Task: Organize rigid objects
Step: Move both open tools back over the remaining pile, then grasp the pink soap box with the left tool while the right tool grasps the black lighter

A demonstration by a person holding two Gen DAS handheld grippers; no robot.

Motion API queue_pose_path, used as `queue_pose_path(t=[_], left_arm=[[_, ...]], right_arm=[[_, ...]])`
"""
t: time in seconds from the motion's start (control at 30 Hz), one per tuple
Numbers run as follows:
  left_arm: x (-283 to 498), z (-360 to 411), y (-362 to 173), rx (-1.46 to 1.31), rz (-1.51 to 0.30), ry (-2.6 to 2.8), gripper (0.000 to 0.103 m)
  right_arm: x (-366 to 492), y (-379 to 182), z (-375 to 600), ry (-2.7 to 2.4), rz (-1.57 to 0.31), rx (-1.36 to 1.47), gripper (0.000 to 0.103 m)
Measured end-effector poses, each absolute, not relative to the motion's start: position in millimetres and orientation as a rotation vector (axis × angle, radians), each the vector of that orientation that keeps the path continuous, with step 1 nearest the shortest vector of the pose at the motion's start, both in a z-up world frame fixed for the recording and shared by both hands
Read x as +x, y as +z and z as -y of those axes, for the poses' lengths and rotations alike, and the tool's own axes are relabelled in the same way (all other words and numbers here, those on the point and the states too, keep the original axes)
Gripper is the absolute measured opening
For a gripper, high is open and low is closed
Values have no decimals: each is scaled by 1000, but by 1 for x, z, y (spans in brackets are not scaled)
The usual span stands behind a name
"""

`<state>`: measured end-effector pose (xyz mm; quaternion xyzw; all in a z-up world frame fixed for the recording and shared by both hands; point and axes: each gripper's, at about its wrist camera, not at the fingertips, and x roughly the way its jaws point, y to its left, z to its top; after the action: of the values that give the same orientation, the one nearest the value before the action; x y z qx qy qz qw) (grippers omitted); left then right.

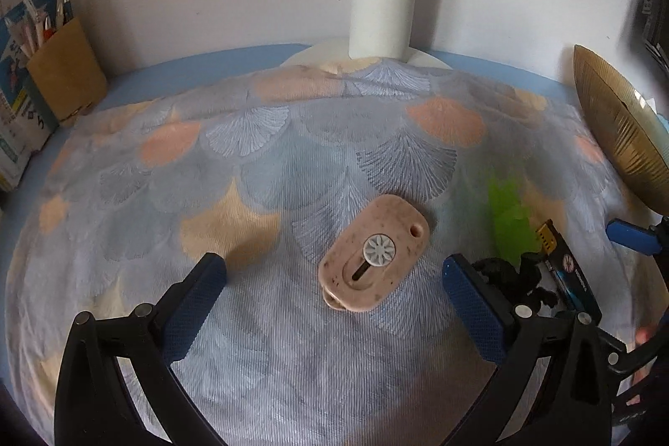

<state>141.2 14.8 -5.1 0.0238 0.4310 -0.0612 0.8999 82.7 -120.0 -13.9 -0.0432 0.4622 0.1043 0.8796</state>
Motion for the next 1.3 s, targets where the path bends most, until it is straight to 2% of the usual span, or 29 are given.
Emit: queue_pose_path(t=[0.33,0.4,0.47,0.6,0.63,0.67,0.7,0.73,0.77,1.3], left_arm=[[146,-16,-5,48,-890,-130,103],[146,-15,-5,47,-890,-130,103],[146,-15,-5,47,-890,-129,103],[148,-14,-6,49,-890,-129,103],[148,-14,-5,49,-888,-134,102],[147,-13,-4,49,-880,-153,91],[145,-11,-2,54,-864,-163,74],[142,-9,1,56,-839,-188,41],[141,-7,2,60,-833,-197,36],[124,-34,13,-59,-757,-189,34]], right_arm=[[86,-13,120,209,-962,-81,103],[85,-11,120,213,-953,-78,98],[81,-7,122,210,-928,-70,69],[79,-3,126,206,-906,-46,54],[79,-2,126,207,-902,-45,40],[79,-2,125,212,-902,-47,23],[79,-2,124,220,-906,-51,23],[78,-2,123,220,-904,-57,23],[78,-2,122,229,-905,-61,23],[62,16,135,343,-798,67,23]])
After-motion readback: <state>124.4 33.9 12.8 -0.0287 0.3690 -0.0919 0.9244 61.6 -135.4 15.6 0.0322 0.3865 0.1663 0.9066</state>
